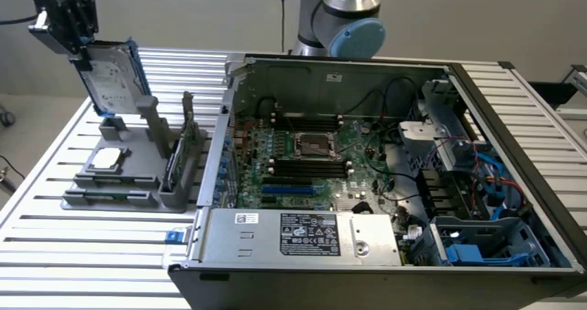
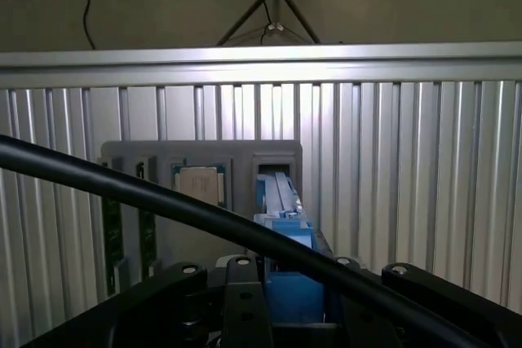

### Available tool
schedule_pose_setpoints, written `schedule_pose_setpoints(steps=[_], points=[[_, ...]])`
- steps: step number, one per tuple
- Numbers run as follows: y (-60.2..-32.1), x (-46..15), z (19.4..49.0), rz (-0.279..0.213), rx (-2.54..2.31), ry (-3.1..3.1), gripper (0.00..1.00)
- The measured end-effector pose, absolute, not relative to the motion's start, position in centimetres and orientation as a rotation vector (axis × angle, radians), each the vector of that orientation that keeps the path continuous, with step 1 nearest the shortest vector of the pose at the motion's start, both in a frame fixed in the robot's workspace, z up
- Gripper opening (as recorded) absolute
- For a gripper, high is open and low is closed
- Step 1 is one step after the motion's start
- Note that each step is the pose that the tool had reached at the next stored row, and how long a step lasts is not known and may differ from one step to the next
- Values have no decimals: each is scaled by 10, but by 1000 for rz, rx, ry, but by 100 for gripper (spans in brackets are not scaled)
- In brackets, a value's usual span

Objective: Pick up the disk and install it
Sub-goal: 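Pick up the disk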

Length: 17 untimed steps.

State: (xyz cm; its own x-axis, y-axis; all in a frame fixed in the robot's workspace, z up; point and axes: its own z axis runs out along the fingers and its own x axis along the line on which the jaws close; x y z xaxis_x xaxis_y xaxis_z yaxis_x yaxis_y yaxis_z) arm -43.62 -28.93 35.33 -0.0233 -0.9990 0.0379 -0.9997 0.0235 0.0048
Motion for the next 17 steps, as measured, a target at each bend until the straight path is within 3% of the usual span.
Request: schedule_pose_setpoints(steps=[17], points=[[-295, -389, 430, 31, 2172, -2223, 33]])
